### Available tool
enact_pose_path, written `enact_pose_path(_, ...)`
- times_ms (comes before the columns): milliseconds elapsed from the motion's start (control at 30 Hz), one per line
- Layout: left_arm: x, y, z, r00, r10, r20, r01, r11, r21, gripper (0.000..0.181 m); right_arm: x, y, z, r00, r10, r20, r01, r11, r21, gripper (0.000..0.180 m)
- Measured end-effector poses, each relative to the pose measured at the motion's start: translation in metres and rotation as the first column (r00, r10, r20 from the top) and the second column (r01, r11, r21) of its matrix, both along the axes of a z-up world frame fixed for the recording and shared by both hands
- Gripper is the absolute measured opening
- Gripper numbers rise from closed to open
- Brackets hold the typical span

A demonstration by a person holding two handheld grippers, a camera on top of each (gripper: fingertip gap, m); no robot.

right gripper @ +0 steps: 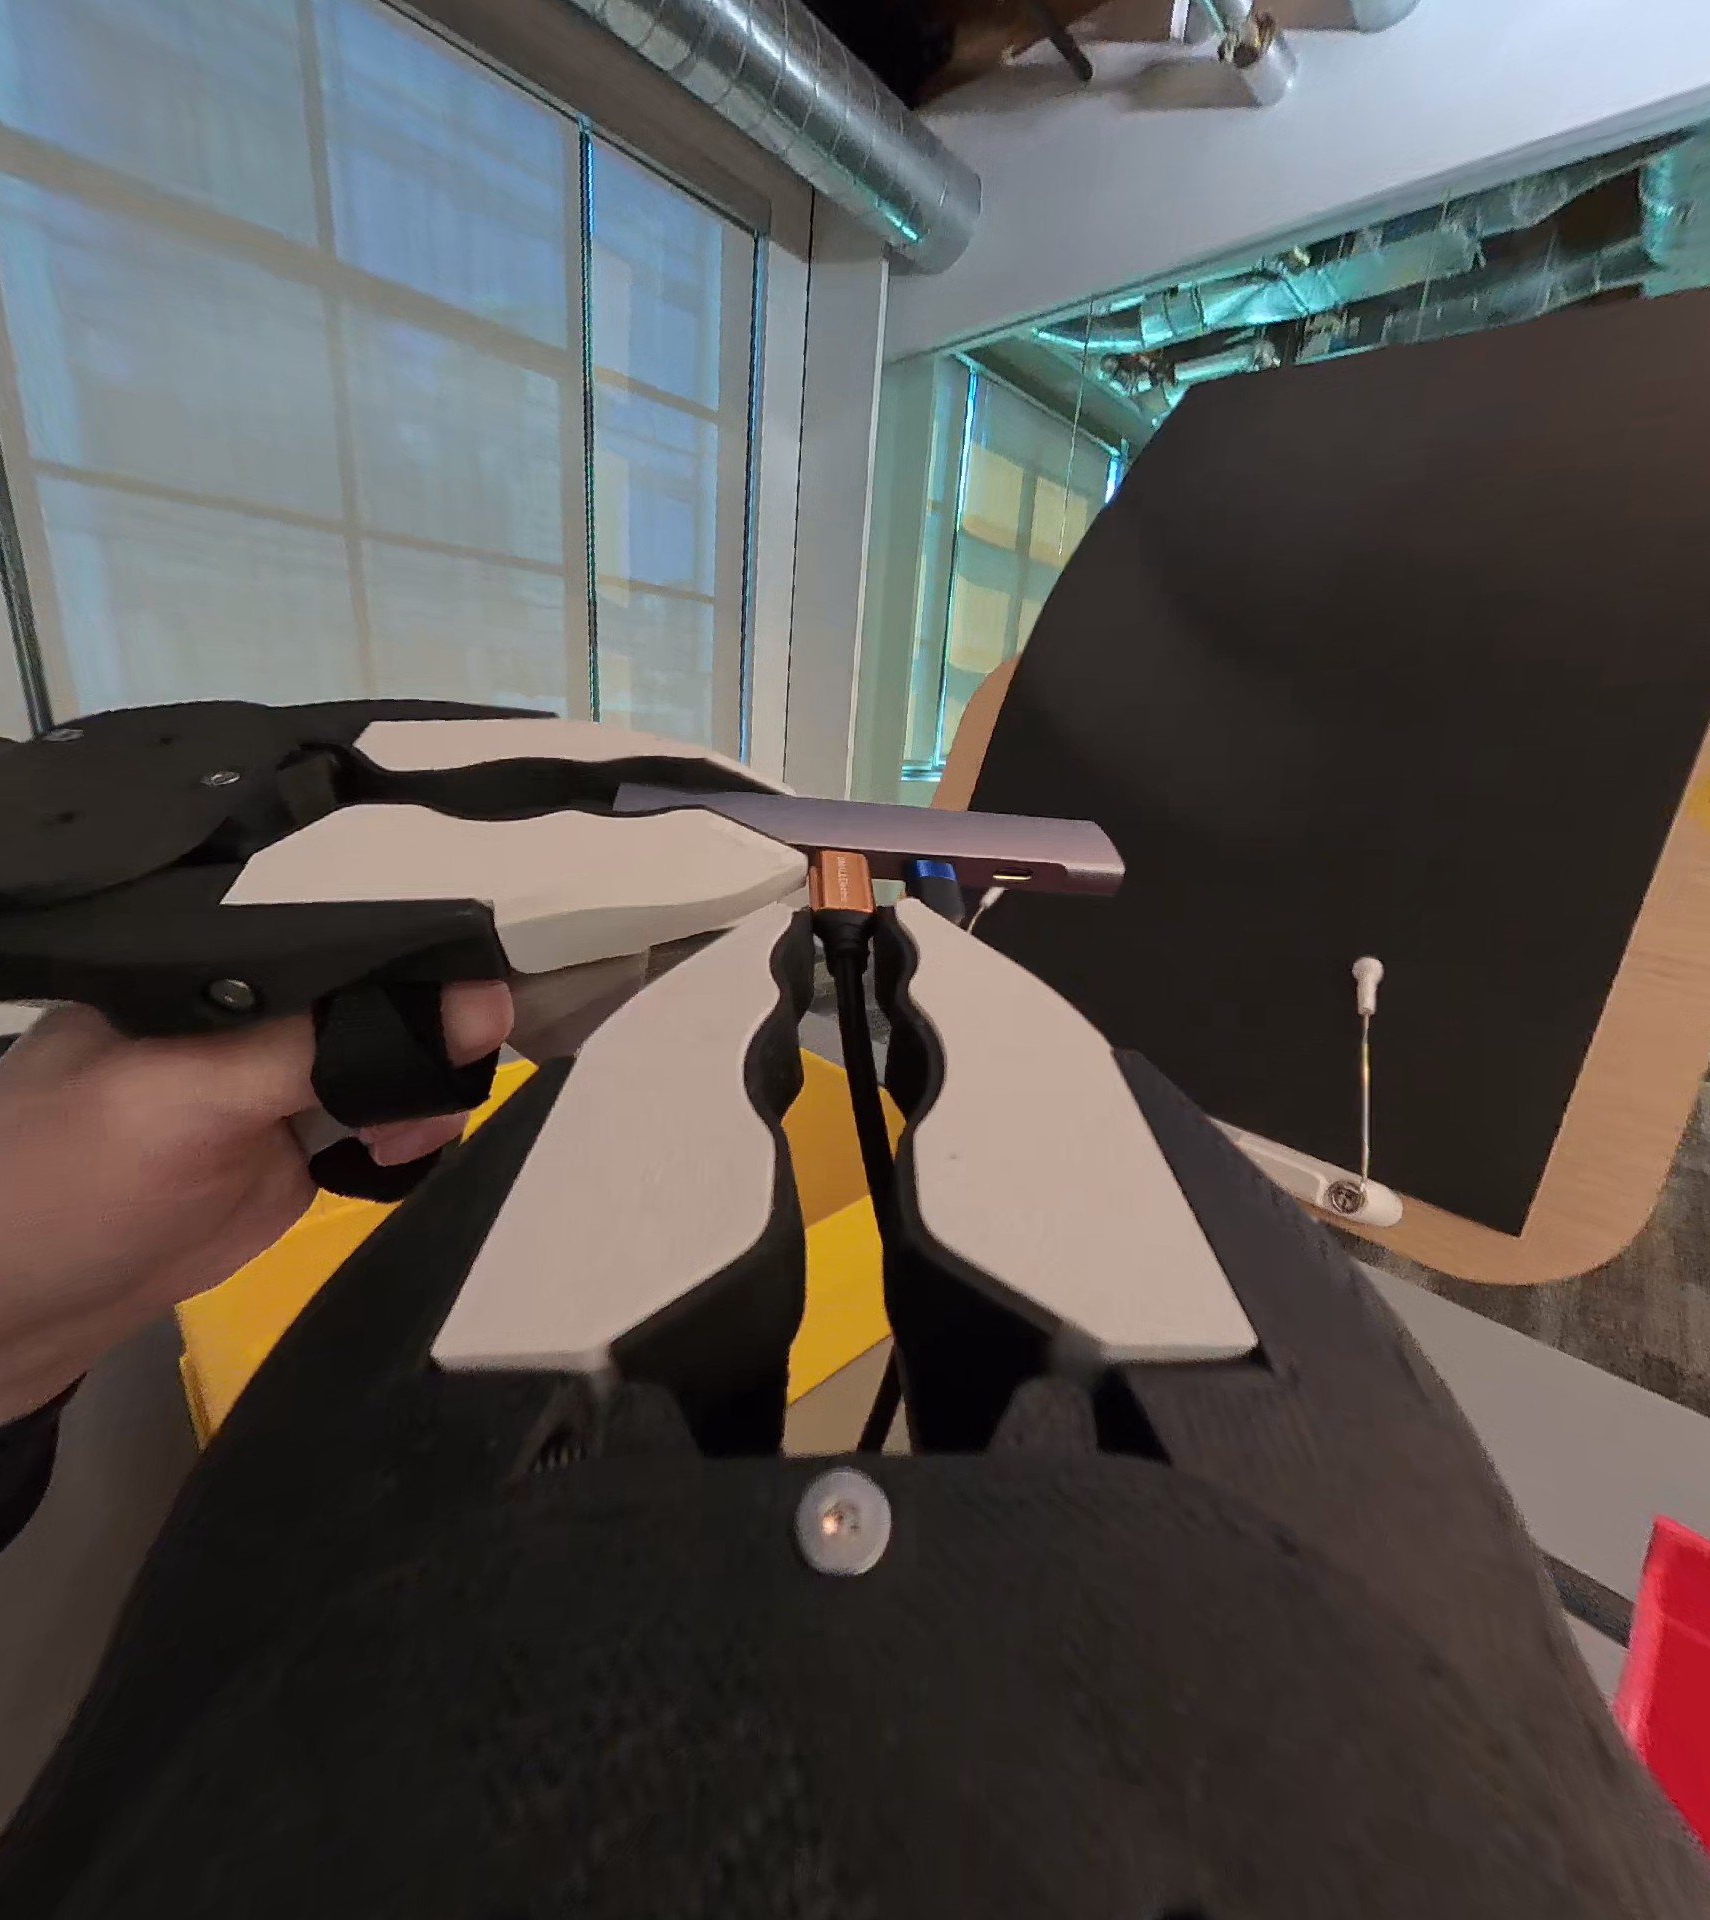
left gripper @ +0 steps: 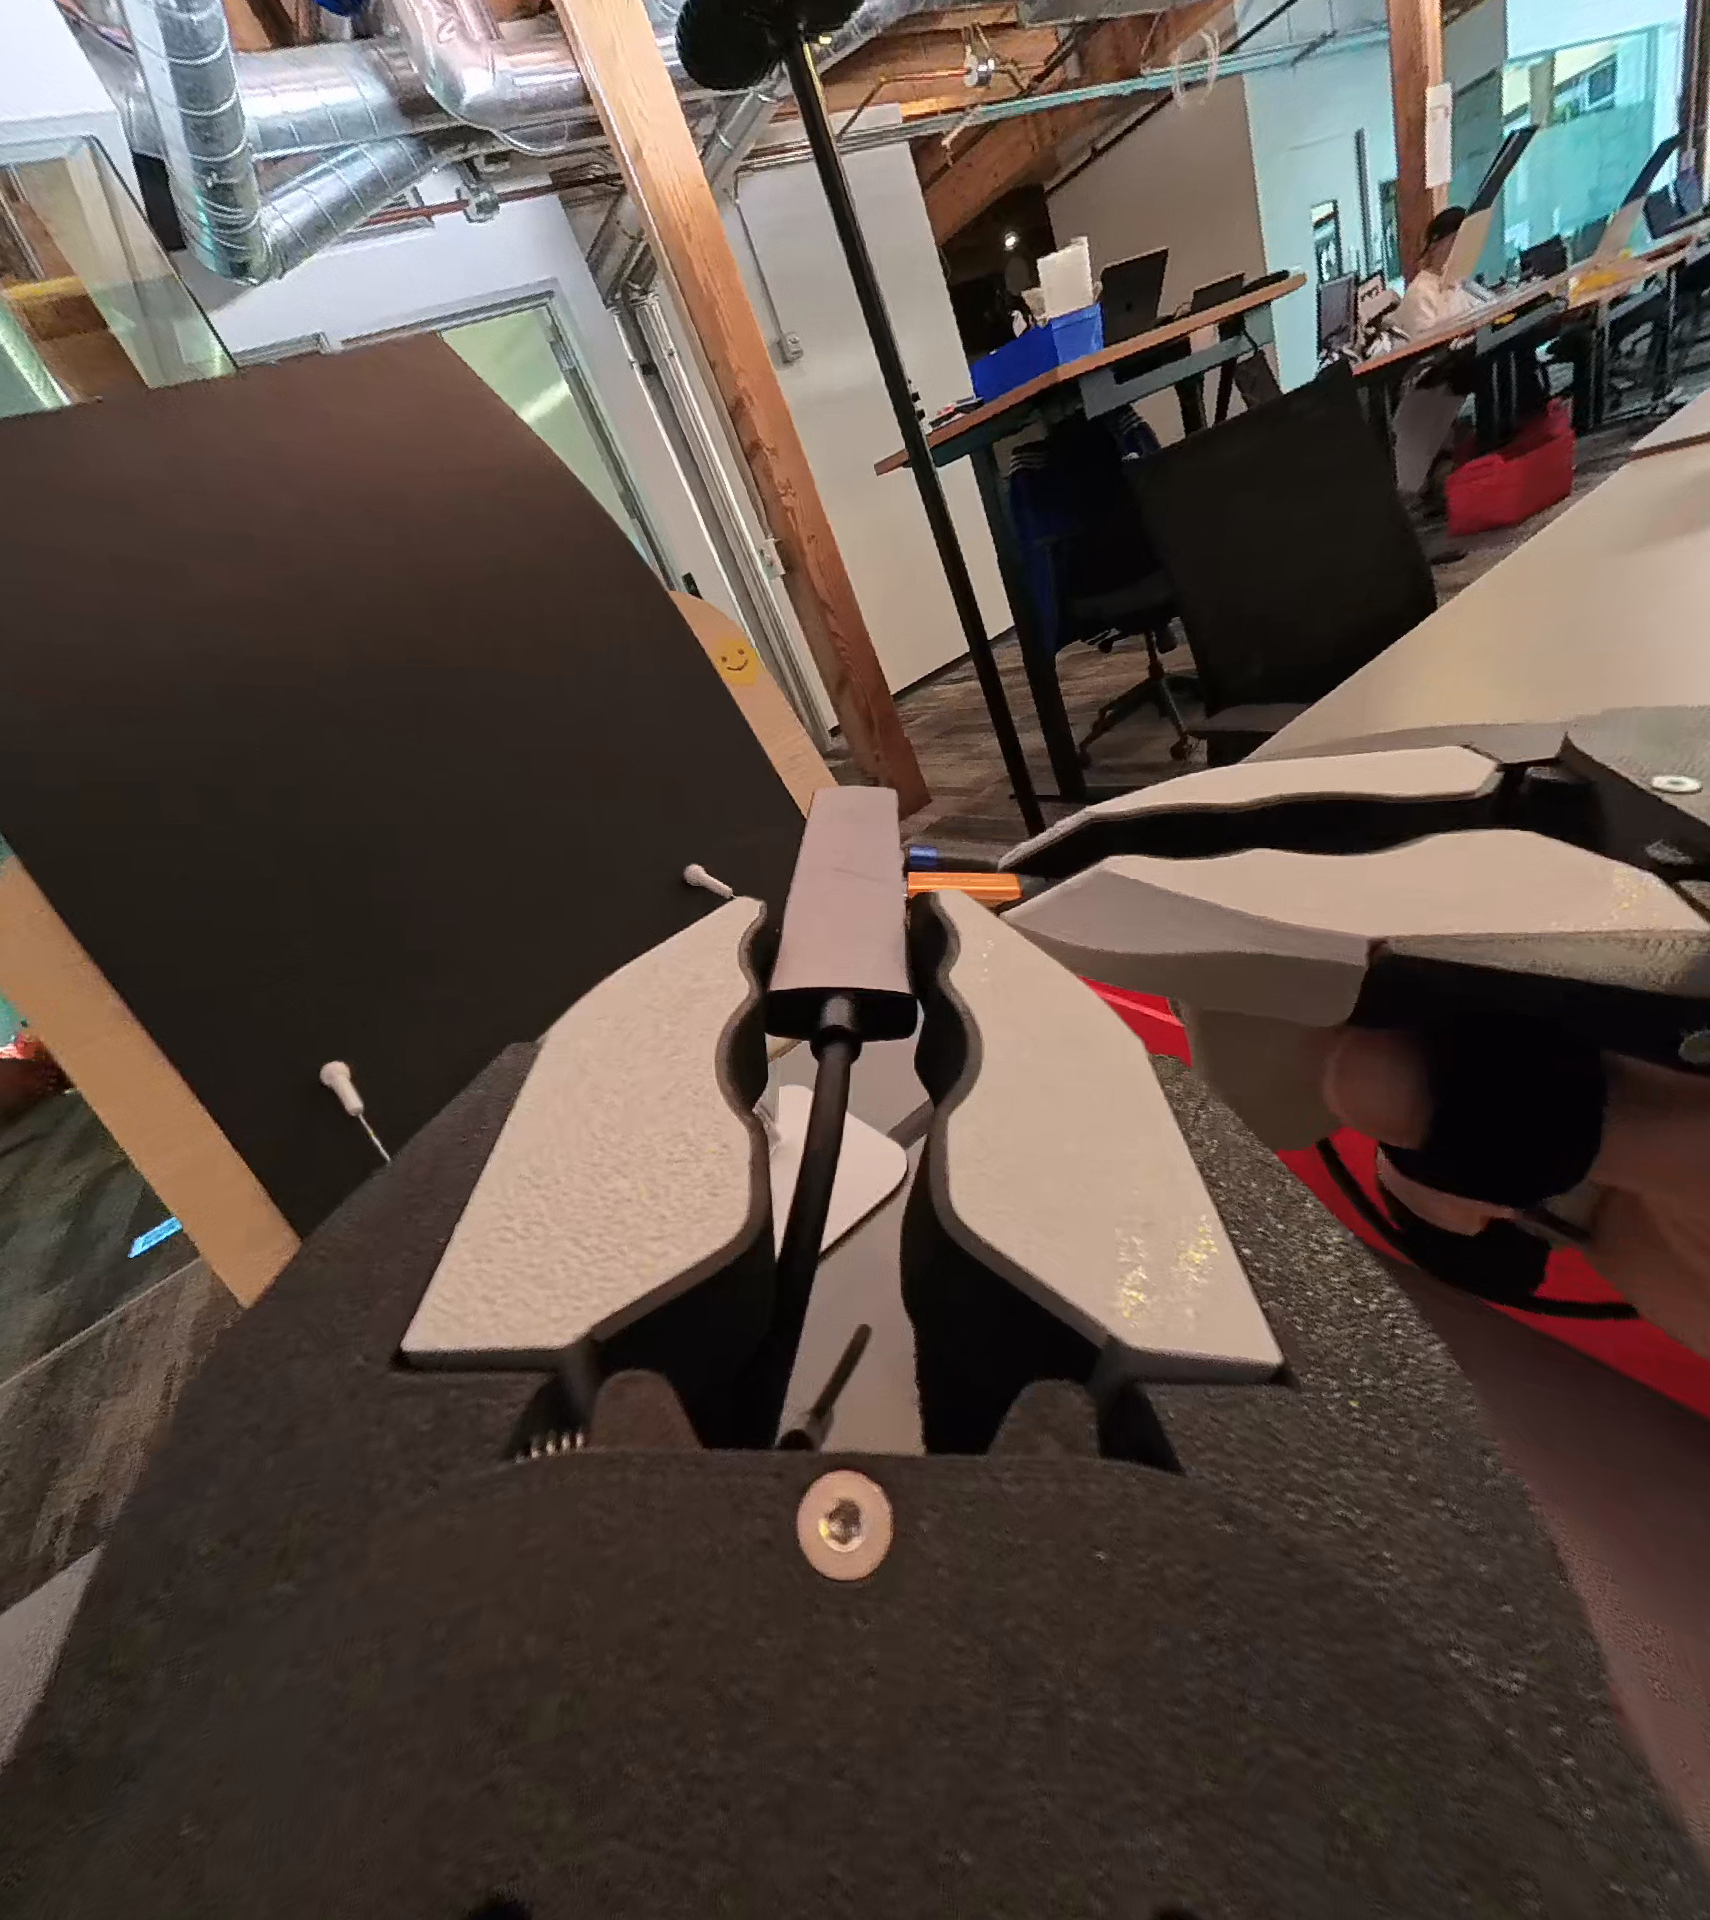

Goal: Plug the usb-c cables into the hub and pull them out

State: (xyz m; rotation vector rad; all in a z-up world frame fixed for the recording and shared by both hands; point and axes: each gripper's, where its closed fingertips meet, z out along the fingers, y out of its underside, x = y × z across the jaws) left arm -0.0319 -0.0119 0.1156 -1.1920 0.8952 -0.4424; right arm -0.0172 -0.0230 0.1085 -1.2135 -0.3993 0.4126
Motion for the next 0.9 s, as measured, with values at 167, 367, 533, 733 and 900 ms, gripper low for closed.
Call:
enact_pose_path(167,-0.003,-0.006,0.006,1.0,-0.018,0.02,0.017,0.998,0.052,0.024,-0.004,-0.004,0.003,0.998,0.055,-0.023,-0.055,0.998,-0.024,0.013)
enact_pose_path(367,0.0,-0.013,0.007,0.999,-0.016,0.029,0.013,0.997,0.075,0.024,0.0,-0.007,0.005,0.999,-0.025,0.027,0.024,0.999,0.035,0.013)
enact_pose_path(533,0.004,-0.014,0.003,1.0,-0.011,0.016,0.01,0.997,0.079,0.024,0.002,-0.005,0.001,0.995,-0.041,0.092,0.038,0.999,0.032,0.013)
enact_pose_path(733,0.003,-0.012,0.005,1.0,0.029,-0.007,-0.027,0.988,0.154,0.024,0.001,-0.005,0.004,0.998,-0.032,0.057,0.029,0.998,0.052,0.013)
enact_pose_path(900,0.001,-0.014,0.011,1.0,0.018,0.017,-0.021,0.985,0.174,0.024,-0.001,-0.008,0.01,0.998,-0.041,0.057,0.037,0.997,0.071,0.013)
